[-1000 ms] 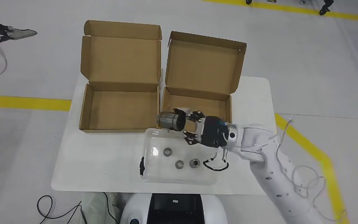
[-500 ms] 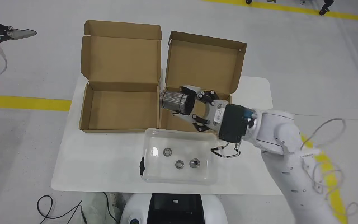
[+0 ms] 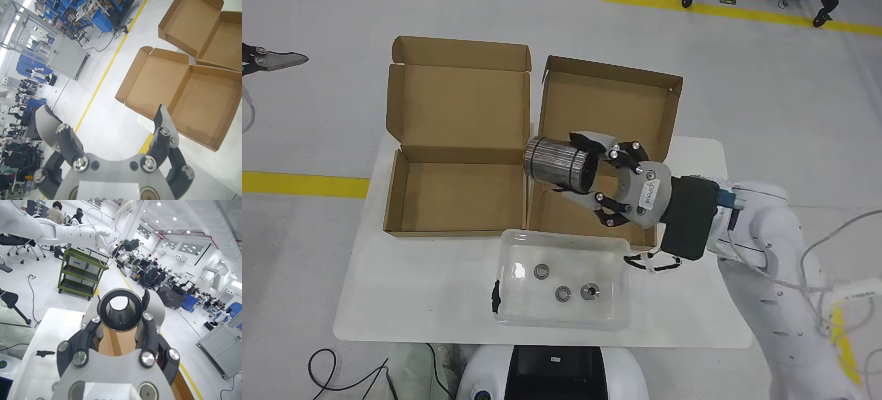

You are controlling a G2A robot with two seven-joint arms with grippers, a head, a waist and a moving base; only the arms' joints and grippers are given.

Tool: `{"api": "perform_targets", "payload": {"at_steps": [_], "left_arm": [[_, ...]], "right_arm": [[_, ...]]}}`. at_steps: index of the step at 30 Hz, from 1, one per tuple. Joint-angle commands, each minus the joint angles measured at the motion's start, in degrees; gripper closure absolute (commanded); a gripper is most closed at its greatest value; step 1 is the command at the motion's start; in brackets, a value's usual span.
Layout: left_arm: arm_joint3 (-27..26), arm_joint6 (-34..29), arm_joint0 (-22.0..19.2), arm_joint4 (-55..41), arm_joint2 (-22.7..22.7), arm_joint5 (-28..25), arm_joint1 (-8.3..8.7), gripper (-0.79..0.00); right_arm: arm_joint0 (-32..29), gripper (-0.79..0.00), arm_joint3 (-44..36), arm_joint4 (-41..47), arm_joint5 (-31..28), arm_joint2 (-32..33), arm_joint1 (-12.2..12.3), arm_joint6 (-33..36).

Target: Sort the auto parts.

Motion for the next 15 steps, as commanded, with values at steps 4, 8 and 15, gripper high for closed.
{"api": "perform_targets", "payload": {"at_steps": [4,8,15], "left_arm": [[0.00,0.00,0.00,0.00,0.00,0.00,0.00,-0.785],[0.00,0.00,0.00,0.00,0.00,0.00,0.00,-0.785],[0.00,0.00,0.00,0.00,0.00,0.00,0.00,-0.785]], "right_arm": [[0.18,0.000,0.30,-0.12,-0.33,-0.20,0.04,-0.02],[0.24,0.000,1.83,0.56,-1.13,-0.03,0.17,0.84],[0.03,0.000,4.10,1.50,-1.82,-0.04,0.29,0.94]]}}
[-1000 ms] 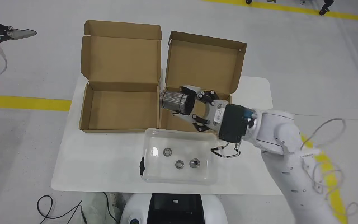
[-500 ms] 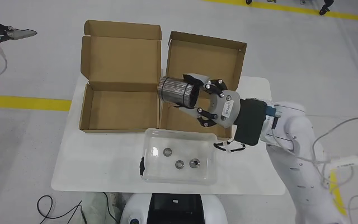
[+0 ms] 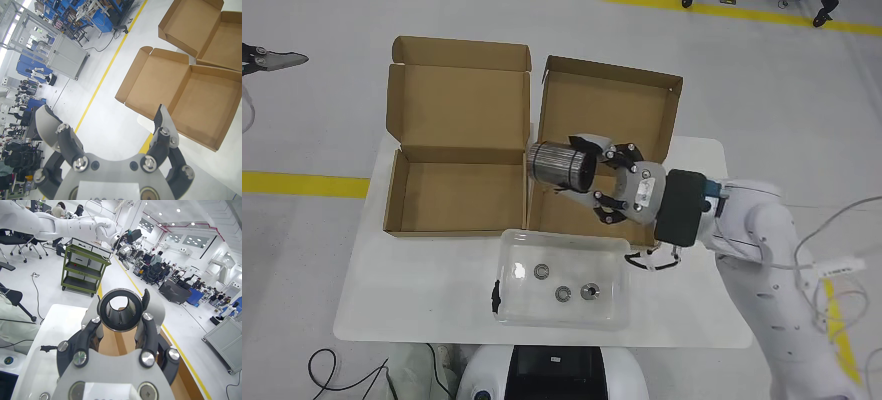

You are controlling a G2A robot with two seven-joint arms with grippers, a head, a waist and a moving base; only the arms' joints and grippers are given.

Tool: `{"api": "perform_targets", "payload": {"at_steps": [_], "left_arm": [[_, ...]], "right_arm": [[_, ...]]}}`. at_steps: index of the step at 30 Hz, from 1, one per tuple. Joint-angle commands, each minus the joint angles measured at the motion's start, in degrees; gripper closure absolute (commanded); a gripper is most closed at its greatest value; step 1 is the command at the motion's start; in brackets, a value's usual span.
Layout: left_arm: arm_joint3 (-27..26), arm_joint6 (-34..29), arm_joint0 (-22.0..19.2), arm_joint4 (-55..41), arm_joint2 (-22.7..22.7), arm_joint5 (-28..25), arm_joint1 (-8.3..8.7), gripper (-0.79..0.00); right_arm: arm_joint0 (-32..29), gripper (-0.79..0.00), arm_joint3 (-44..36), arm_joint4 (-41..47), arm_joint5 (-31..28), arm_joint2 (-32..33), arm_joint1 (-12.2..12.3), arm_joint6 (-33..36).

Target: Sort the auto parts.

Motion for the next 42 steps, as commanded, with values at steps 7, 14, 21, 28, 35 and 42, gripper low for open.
{"api": "perform_targets", "payload": {"at_steps": [7,14,21,28,35,42], "left_arm": [[0.00,0.00,0.00,0.00,0.00,0.00,0.00,-0.785],[0.00,0.00,0.00,0.00,0.00,0.00,0.00,-0.785],[0.00,0.00,0.00,0.00,0.00,0.00,0.00,-0.785],[0.00,0.00,0.00,0.00,0.00,0.00,0.00,-0.785],[0.00,0.00,0.00,0.00,0.00,0.00,0.00,-0.785],[0.00,0.00,0.00,0.00,0.00,0.00,0.00,-0.785]], "right_arm": [[-0.99,0.000,2.72,-0.62,-0.42,0.06,0.22,0.13],[-4.12,0.000,3.22,-0.97,-0.62,0.97,0.64,-0.24],[-7.04,0.000,3.03,-2.06,-0.25,0.60,1.11,4.31],[-6.14,0.000,5.32,-2.26,2.60,-3.00,0.84,10.96],[-5.86,0.000,8.23,-1.49,4.81,-4.72,0.74,15.49],[-4.61,0.000,11.43,-0.95,7.21,-6.76,0.54,21.57]]}}
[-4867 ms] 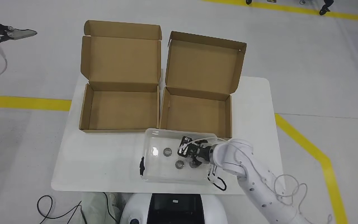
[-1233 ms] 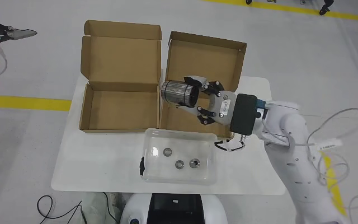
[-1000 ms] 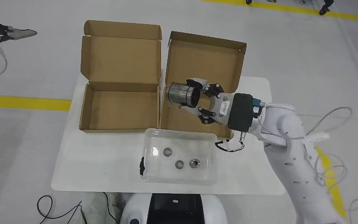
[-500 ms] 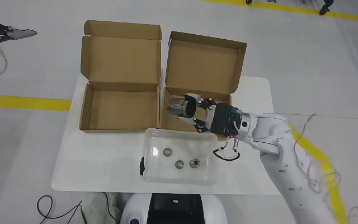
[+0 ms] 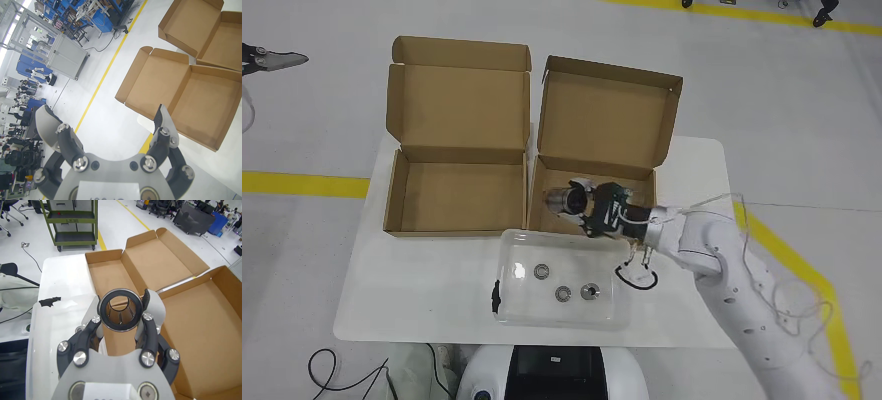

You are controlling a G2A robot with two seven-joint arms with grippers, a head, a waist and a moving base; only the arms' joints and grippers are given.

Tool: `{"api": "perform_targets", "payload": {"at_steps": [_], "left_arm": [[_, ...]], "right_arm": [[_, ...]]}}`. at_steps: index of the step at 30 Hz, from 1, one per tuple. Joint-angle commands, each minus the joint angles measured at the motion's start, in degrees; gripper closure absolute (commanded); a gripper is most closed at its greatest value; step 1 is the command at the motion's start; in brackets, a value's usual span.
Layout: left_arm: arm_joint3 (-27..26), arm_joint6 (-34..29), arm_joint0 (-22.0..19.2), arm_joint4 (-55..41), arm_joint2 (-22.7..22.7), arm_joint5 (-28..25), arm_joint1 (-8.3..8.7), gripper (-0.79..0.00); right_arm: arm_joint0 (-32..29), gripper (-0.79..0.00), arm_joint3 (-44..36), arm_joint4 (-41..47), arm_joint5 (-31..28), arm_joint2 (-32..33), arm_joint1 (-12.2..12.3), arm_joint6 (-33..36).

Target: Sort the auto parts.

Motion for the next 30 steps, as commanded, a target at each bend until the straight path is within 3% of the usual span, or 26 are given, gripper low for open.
{"api": "perform_targets", "payload": {"at_steps": [1,17,30], "left_arm": [[0.00,0.00,0.00,0.00,0.00,0.00,0.00,-0.785],[0.00,0.00,0.00,0.00,0.00,0.00,0.00,-0.785],[0.00,0.00,0.00,0.00,0.00,0.00,0.00,-0.785]], "right_arm": [[0.77,0.000,1.36,0.43,0.76,-0.87,-0.15,1.96],[10.78,0.000,14.22,3.04,8.58,-9.40,-2.99,11.41],[19.75,0.000,24.81,6.13,13.35,-17.78,-6.91,19.59]]}}
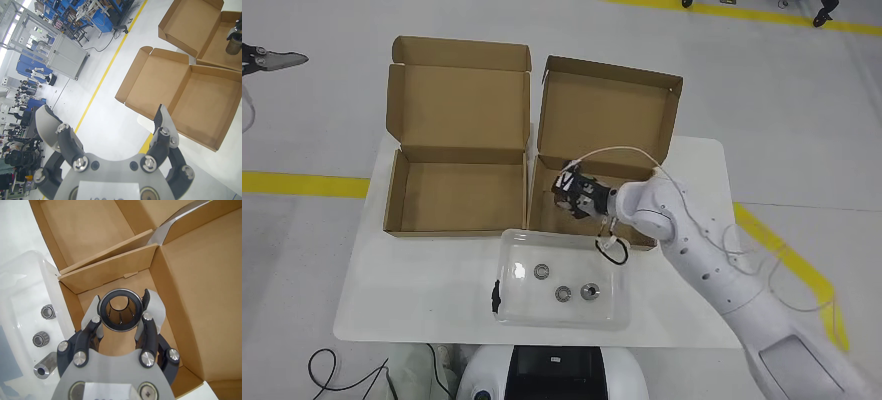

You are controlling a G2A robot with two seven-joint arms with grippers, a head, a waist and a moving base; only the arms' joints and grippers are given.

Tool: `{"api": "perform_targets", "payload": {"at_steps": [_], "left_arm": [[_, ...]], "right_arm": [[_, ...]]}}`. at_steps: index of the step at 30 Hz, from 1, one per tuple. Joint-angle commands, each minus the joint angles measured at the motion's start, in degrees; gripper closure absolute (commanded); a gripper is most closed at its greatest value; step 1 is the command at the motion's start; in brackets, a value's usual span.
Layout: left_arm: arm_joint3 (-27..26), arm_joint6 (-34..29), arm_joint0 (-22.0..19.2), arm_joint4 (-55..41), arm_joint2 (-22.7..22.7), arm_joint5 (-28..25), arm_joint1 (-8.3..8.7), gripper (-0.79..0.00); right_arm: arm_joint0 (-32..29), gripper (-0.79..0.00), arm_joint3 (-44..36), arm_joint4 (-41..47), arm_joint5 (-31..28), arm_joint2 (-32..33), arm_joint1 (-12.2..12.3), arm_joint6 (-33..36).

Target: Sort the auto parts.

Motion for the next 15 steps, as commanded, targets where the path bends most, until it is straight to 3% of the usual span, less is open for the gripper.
{"api": "perform_targets", "payload": {"at_steps": [1,9,11,13,14,15], "left_arm": [[0.00,0.00,0.00,0.00,0.00,0.00,0.00,-0.785],[0.00,0.00,0.00,0.00,0.00,0.00,0.00,-0.785],[0.00,0.00,0.00,0.00,0.00,0.00,0.00,-0.785],[0.00,0.00,0.00,0.00,0.00,0.00,0.00,-0.785],[0.00,0.00,0.00,0.00,0.00,0.00,0.00,-0.785],[0.00,0.00,0.00,0.00,0.00,0.00,0.00,-0.785]], "right_arm": [[0.92,0.000,1.94,0.42,0.18,-1.00,-0.55,0.17],[4.20,0.000,8.72,1.07,-0.09,-4.28,-2.65,0.35],[4.76,-0.034,9.90,1.11,-0.11,-4.78,-3.07,0.12],[5.26,-0.111,10.98,1.03,0.01,-5.19,-3.45,0.12],[5.39,-0.274,11.39,1.31,0.00,-5.30,-3.63,-0.15],[5.55,-0.354,11.86,1.45,-0.10,-5.39,-3.78,-0.38]]}}
